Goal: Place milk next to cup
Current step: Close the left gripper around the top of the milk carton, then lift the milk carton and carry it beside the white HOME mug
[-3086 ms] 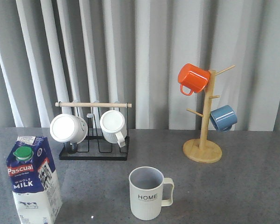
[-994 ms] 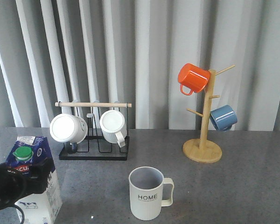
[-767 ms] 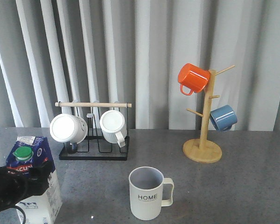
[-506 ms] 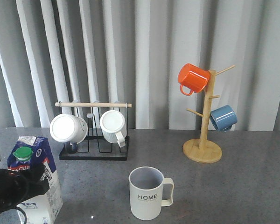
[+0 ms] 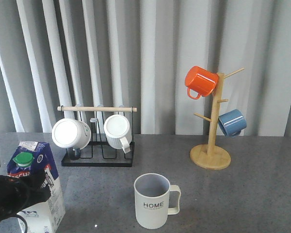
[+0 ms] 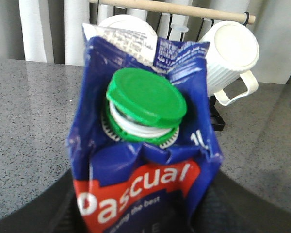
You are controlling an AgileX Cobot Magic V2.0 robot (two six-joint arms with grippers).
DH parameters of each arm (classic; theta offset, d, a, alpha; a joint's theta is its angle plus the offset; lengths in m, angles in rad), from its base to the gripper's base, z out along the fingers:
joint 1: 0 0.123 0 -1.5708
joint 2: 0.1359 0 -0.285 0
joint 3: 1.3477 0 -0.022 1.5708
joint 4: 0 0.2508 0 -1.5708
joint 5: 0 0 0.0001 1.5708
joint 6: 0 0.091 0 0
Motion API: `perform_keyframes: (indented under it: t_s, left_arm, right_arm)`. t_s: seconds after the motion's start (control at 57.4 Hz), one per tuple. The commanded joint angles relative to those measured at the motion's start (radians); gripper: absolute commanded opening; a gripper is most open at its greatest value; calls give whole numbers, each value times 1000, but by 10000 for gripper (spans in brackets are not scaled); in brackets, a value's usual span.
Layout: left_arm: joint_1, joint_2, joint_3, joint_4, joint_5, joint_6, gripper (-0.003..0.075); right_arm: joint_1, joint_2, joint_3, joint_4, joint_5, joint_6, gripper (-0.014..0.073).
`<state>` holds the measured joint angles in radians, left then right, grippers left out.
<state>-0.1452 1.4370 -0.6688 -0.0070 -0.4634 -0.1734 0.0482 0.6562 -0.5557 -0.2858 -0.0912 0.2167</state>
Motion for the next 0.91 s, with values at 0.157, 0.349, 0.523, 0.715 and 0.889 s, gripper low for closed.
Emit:
perform_keyframes:
  t_s: [0.157, 0.349, 0.523, 0.715, 0.889]
  left_arm:
    - [-32, -77, -30, -54, -172, -72, -8]
    - [-198, -161, -30, -371, -343, 341, -7]
    - [-408, -157, -93, -819, -401, 794, -7]
    - [-518, -94, -171, -1028, -394, 988, -7]
    - [-584, 0, -215, -1027, -392, 879, -7]
  right_arm:
    - [-3, -2, -24, -9, -70, -7, -11]
    - [-3, -2, -24, -9, -70, -7, -11]
    - [-3, -2, -24, -9, -70, -7, -11]
    - [-3, -2, -24, -9, -70, -7, -11]
    - [-3, -2, -24, -9, -71, -7, -11]
